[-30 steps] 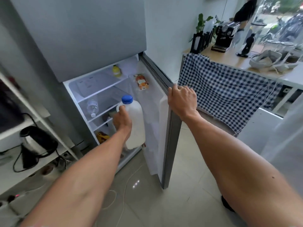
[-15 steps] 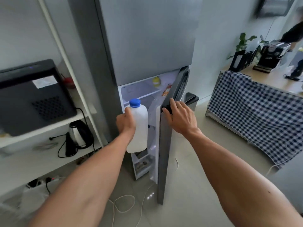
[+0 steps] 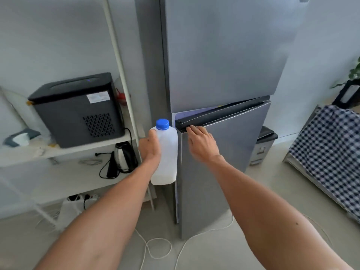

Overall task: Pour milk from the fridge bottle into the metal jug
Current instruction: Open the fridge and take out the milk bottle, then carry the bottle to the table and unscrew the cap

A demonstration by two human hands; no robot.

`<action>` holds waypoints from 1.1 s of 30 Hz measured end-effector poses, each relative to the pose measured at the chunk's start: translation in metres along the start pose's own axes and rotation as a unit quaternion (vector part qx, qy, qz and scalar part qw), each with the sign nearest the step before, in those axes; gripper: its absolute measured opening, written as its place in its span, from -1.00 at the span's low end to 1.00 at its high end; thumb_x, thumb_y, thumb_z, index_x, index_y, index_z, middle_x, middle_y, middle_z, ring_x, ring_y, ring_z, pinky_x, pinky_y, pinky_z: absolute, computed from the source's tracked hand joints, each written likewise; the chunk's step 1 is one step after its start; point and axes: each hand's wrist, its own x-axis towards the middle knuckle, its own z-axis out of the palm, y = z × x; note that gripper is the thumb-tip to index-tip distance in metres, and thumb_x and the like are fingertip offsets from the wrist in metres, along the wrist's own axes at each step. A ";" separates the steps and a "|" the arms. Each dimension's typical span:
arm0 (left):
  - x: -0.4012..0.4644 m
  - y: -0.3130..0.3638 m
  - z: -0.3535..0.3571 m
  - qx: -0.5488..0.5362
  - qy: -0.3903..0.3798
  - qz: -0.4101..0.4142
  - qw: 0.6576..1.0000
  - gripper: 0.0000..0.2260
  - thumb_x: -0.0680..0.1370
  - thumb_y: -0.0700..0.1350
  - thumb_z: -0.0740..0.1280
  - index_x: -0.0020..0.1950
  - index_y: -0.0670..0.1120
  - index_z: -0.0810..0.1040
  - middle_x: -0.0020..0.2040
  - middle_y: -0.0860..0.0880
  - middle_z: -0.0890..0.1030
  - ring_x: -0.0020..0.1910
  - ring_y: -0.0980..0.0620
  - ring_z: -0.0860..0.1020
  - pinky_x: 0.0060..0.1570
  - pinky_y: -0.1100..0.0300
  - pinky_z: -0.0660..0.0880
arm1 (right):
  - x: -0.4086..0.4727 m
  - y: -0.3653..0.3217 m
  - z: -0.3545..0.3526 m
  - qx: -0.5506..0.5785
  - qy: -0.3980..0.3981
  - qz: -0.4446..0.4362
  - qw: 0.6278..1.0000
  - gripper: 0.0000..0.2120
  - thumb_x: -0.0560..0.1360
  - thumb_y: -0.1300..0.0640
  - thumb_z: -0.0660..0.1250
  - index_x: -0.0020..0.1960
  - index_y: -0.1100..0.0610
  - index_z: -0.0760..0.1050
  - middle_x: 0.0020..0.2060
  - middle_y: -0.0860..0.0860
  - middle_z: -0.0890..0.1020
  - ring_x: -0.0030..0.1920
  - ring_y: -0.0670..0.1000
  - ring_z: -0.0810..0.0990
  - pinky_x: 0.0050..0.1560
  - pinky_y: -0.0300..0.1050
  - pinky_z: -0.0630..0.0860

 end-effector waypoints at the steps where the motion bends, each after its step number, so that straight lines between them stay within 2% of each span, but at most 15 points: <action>1: 0.003 0.001 0.001 0.002 0.005 0.000 1.000 -0.64 0.42 0.16 0.20 -0.32 -0.13 0.32 -0.36 -0.07 0.39 -0.38 -0.04 0.31 -0.35 0.13 0.27 | 0.008 0.000 0.003 0.003 -0.024 0.000 1.000 -0.54 0.69 0.14 0.12 0.58 0.12 0.33 0.55 -0.03 0.38 0.54 0.08 0.28 0.36 0.18 0.43; 7: 0.020 0.007 0.006 -0.017 0.020 0.017 1.000 -0.67 0.42 0.14 0.20 -0.33 -0.09 0.25 -0.37 -0.06 0.33 -0.38 -0.03 0.26 -0.33 0.12 0.22 | 0.042 -0.004 0.012 0.021 -0.132 0.006 0.991 -0.32 0.63 0.26 0.08 0.70 0.07 -0.05 0.68 -0.10 -0.02 0.65 0.00 -0.05 0.50 0.21 0.19; 13: 0.024 0.008 0.009 -0.019 0.034 0.006 0.999 -0.65 0.42 0.17 0.21 -0.29 -0.11 0.26 -0.38 -0.05 0.32 -0.38 -0.03 0.24 -0.33 0.11 0.21 | 0.061 -0.009 0.016 0.007 -0.169 0.009 0.986 -0.24 0.60 0.27 0.11 0.70 0.07 -0.15 0.68 -0.10 -0.10 0.66 -0.01 -0.11 0.49 0.23 0.20; 18: 0.026 0.008 0.014 -0.015 0.034 0.005 0.999 -0.65 0.44 0.14 0.22 -0.35 -0.07 0.22 -0.40 -0.01 0.32 -0.42 -0.03 0.25 -0.36 0.14 0.21 | 0.063 -0.007 0.017 0.038 -0.197 -0.003 0.980 -0.21 0.58 0.30 0.11 0.70 0.08 -0.20 0.68 -0.09 -0.17 0.66 -0.02 -0.19 0.54 0.26 0.15; 20: 0.024 0.010 0.017 -0.018 0.028 0.008 0.999 -0.64 0.45 0.12 0.23 -0.37 -0.05 0.19 -0.42 0.00 0.29 -0.43 -0.02 0.22 -0.37 0.15 0.18 | 0.056 -0.004 0.022 0.086 -0.162 -0.006 0.983 -0.24 0.58 0.32 0.10 0.70 0.10 -0.13 0.68 -0.06 -0.10 0.66 -0.01 -0.10 0.52 0.22 0.20; 22: 0.021 0.015 0.019 -0.023 0.024 0.009 0.999 -0.63 0.44 0.12 0.24 -0.38 -0.03 0.16 -0.42 -0.01 0.27 -0.43 -0.02 0.20 -0.36 0.14 0.17 | 0.042 -0.005 0.031 0.131 -0.077 0.001 0.988 -0.41 0.63 0.28 0.08 0.65 0.16 0.12 0.63 0.02 0.17 0.56 0.10 0.20 0.38 0.14 0.37; 24: 0.020 0.018 0.022 -0.021 0.022 0.012 0.999 -0.62 0.43 0.15 0.24 -0.39 -0.03 0.15 -0.42 -0.01 0.26 -0.42 -0.03 0.21 -0.35 0.10 0.18 | 0.022 -0.010 0.040 0.207 -0.032 0.060 0.976 -0.69 0.68 0.16 0.05 0.35 0.15 0.43 0.33 0.04 0.48 0.25 0.14 0.46 0.12 0.08 0.48; 26: 0.015 0.022 0.025 -0.022 0.015 0.014 1.000 -0.62 0.44 0.14 0.23 -0.38 -0.03 0.15 -0.43 0.00 0.26 -0.44 -0.03 0.20 -0.37 0.11 0.18 | 0.004 -0.016 0.049 0.333 -0.075 0.181 0.922 -0.73 0.67 0.04 0.02 -0.03 0.11 0.44 -0.01 0.02 0.54 0.00 0.13 0.49 -0.06 0.03 0.45; 27: 0.012 0.024 0.027 -0.026 0.012 0.015 0.999 -0.64 0.46 0.11 0.23 -0.37 -0.03 0.15 -0.43 0.01 0.26 -0.45 -0.01 0.20 -0.38 0.13 0.17 | -0.001 -0.019 0.051 0.396 -0.110 0.240 0.880 -0.70 0.64 -0.01 0.02 -0.11 0.11 0.41 -0.09 0.03 0.55 -0.05 0.15 0.50 -0.08 0.03 0.47; 29: 0.007 0.025 0.031 -0.037 0.008 0.012 0.999 -0.65 0.49 0.08 0.23 -0.36 -0.04 0.16 -0.43 0.02 0.26 -0.46 0.01 0.20 -0.40 0.15 0.16 | -0.010 -0.021 0.055 0.505 -0.188 0.347 0.768 -0.59 0.62 -0.13 0.01 -0.08 0.11 0.50 -0.08 0.05 0.64 -0.04 0.16 0.60 0.06 0.07 0.61; 31: 0.000 0.026 0.036 -0.046 0.003 0.012 0.999 -0.63 0.48 0.08 0.24 -0.40 -0.03 0.15 -0.44 0.01 0.24 -0.45 0.00 0.19 -0.39 0.14 0.14 | -0.018 -0.021 0.060 0.594 -0.230 0.401 0.658 -0.51 0.65 -0.21 0.01 0.08 0.09 0.59 -0.01 0.04 0.72 0.00 0.11 0.70 0.14 0.12 0.66; 33: -0.007 0.025 0.042 -0.048 -0.006 0.012 0.999 -0.61 0.46 0.09 0.25 -0.44 0.00 0.14 -0.44 0.01 0.24 -0.43 -0.02 0.18 -0.36 0.11 0.14 | -0.025 -0.016 0.062 0.643 -0.223 0.418 0.601 -0.51 0.66 -0.22 0.03 0.15 0.04 0.61 0.03 0.05 0.75 0.05 0.12 0.72 0.15 0.13 0.66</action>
